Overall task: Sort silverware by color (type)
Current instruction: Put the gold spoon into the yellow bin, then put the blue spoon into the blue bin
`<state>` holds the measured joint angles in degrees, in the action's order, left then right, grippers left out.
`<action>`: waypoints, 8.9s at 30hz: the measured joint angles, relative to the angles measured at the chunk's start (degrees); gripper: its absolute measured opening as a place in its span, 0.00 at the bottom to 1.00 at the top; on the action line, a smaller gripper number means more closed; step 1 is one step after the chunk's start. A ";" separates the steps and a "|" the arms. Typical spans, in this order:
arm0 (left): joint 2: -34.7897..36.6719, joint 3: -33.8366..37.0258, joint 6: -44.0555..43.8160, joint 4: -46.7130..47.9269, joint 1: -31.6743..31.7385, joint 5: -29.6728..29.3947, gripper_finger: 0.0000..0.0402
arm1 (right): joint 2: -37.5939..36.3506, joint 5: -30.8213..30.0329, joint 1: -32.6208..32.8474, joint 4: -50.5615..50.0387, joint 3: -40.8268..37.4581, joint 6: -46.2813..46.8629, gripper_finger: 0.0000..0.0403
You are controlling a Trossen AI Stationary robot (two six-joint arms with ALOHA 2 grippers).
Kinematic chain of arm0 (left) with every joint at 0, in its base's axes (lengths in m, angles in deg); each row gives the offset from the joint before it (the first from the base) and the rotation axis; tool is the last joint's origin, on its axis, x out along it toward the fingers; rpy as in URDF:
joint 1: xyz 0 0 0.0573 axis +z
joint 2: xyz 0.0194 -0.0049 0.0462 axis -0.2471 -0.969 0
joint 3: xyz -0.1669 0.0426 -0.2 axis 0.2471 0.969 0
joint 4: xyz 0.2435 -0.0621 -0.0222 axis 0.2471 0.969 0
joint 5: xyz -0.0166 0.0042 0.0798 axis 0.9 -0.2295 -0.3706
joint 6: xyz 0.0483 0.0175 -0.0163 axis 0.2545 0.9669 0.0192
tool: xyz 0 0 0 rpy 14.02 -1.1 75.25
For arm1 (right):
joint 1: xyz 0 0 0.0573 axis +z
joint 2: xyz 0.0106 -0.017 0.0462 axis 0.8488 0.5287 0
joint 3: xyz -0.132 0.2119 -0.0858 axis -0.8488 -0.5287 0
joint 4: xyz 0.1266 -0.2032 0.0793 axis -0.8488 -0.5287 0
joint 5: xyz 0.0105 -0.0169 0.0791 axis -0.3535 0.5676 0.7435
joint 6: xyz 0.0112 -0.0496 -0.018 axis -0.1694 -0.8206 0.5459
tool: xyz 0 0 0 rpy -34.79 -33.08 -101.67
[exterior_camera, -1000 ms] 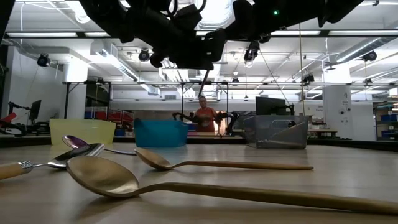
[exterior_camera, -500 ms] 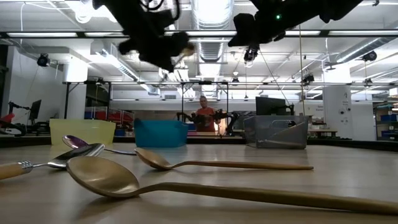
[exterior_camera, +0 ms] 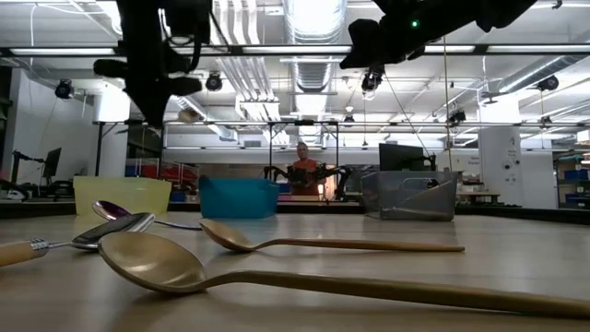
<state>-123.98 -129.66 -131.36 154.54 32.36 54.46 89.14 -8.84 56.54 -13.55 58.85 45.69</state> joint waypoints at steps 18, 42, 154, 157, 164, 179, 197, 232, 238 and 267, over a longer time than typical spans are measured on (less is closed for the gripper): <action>-5.75 1.30 17.29 0.19 24.00 11.45 0.00 | 0.00 0.03 0.00 -0.62 0.00 -0.74 0.42; -21.04 1.33 23.58 -0.13 34.00 16.96 0.02 | 0.00 0.01 0.00 -1.24 0.00 -1.73 0.43; 10.20 12.89 54.08 -38.23 -36.31 -18.88 0.09 | 33.06 76.97 23.39 -98.09 2.32 87.48 0.28; 10.20 12.89 53.76 -38.39 -36.31 -18.88 0.09 | 35.02 76.63 23.88 -98.23 2.46 85.83 0.28; 10.20 12.89 52.59 -38.54 -36.31 -19.14 0.09 | 35.92 73.33 24.04 -96.42 2.87 85.01 0.28; 10.20 12.89 52.54 -41.20 -36.31 -19.12 0.09 | 34.88 64.19 23.98 -95.37 9.04 85.45 0.28; 10.20 12.89 48.73 -42.62 -36.31 -19.12 0.09 | 33.19 48.23 24.31 -98.34 25.15 78.54 0.28; 10.18 12.49 47.08 -50.82 -36.31 -19.12 0.09 | 23.31 49.37 25.41 -99.56 3.88 88.71 0.02; 10.18 12.49 47.08 -50.79 -36.31 -19.12 0.09 | 24.20 50.80 25.46 -98.63 3.29 87.57 0.02; 10.18 12.52 48.61 -50.80 -36.31 -19.12 0.09 | 24.13 43.09 28.92 -91.02 2.80 97.98 0.02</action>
<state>-113.80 -117.15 -82.75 103.74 -3.95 35.34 113.27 34.24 85.46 -104.57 61.65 143.67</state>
